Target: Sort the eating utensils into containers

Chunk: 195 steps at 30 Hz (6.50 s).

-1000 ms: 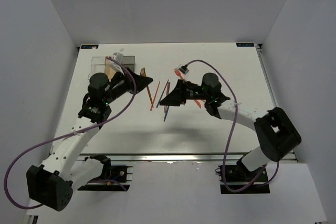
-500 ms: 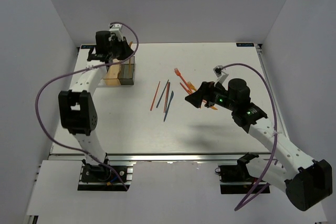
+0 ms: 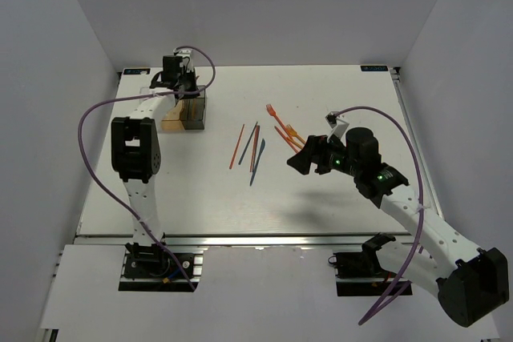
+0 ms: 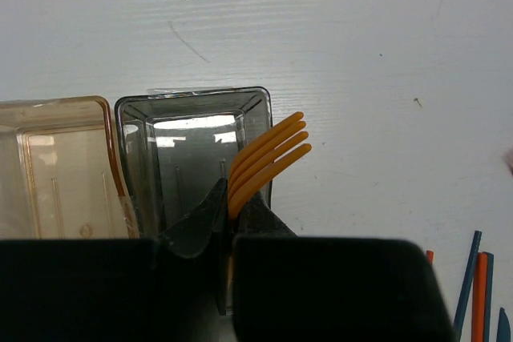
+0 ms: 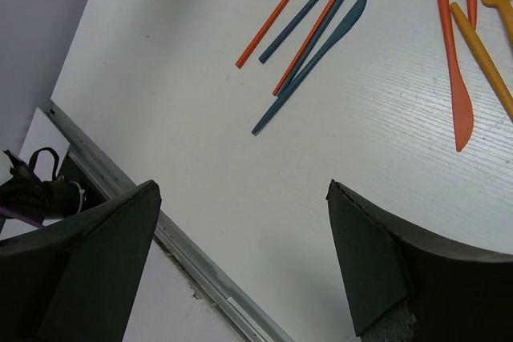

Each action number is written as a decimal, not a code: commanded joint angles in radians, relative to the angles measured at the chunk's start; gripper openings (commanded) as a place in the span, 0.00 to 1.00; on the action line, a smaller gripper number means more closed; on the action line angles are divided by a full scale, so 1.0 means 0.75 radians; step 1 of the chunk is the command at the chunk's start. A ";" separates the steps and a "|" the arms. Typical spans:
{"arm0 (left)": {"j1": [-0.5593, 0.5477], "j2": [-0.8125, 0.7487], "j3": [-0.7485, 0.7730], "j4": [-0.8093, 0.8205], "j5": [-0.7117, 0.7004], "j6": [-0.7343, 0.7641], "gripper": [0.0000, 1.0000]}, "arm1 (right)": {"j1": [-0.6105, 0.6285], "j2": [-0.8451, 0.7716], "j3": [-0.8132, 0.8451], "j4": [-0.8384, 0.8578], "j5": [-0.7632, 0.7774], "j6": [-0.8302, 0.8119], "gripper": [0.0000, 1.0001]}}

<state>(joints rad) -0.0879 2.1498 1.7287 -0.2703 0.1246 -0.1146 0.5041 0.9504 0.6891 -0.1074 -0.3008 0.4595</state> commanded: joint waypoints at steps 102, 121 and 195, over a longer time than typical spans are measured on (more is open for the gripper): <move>-0.556 -1.034 -1.092 0.982 0.362 -0.939 0.88 | 0.113 0.547 0.717 -0.131 -0.090 -0.040 0.00; -0.560 -0.934 -0.937 0.747 0.345 -0.823 0.00 | 0.291 0.598 0.828 -0.196 0.211 -0.079 0.26; -0.022 -0.157 0.456 -0.503 -0.391 0.081 0.00 | 0.044 0.025 0.304 -0.329 0.289 -0.289 0.89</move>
<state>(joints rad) -0.0864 2.0750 2.0460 -0.6327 -0.0879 -0.0681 0.5423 0.9642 0.9195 -0.3603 -0.0982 0.2565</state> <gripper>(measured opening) 0.194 0.895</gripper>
